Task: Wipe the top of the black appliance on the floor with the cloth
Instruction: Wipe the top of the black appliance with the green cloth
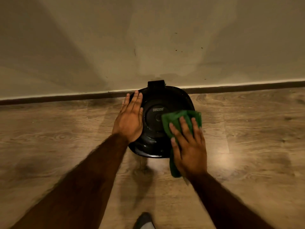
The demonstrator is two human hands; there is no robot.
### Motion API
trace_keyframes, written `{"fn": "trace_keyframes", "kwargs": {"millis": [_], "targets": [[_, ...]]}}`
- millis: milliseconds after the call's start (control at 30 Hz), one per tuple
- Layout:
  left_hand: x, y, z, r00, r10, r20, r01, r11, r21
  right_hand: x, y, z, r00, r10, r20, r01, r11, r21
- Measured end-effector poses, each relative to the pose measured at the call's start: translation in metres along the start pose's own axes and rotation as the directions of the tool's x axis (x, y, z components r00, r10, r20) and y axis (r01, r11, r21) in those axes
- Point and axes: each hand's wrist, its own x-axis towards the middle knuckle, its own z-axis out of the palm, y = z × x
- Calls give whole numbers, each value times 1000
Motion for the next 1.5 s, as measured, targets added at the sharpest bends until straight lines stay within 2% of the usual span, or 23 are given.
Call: {"fn": "trace_keyframes", "kwargs": {"millis": [100,167,300,400,567,700,767,867,967,1033,1067,1167,1267,1367,1500], "targets": [[-1,1,-2,1000,15,1,-15,1000,-12,53,-12,0,972,231,45,-230,972,-41],[-1,2,-2,1000,18,-1,-18,1000,-10,87,-17,2,959,261,115,-251,964,-92],[-1,4,-3,1000,16,-13,-16,1000,10,93,-32,9,980,104,171,-67,975,-214],[-1,4,-4,1000,12,-9,-12,1000,13,65,-36,10,981,-46,187,90,969,-230],[-1,4,-5,1000,8,0,-8,1000,21,1,-23,16,928,-290,235,332,930,-160],[-2,3,-5,1000,10,-1,-9,1000,26,-15,-1,16,873,-421,248,460,878,-131],[-2,3,-6,1000,9,2,-9,1000,26,-22,8,13,887,-411,210,438,893,-100],[-1,3,-5,1000,13,3,-13,999,36,-26,13,8,952,-293,87,296,955,-18],[0,2,-4,1000,26,6,-26,998,54,5,4,6,999,-19,-39,22,998,59],[-1,3,-5,1000,29,9,-30,998,51,44,-5,2,983,178,-40,-174,981,87],[-1,3,-5,999,31,11,-31,998,52,63,-10,1,974,226,-6,-225,972,61],[-1,4,-5,1000,28,0,-28,998,63,99,-23,5,979,174,103,-163,981,-104],[-2,5,-6,1000,17,-5,-17,999,50,89,-37,11,989,48,143,-26,987,-156],[-2,6,-6,1000,13,1,-13,999,30,49,-40,13,987,-71,145,88,989,-116],[-2,7,-8,1000,-1,8,0,999,42,-8,-25,11,977,-167,131,165,986,25]]}}
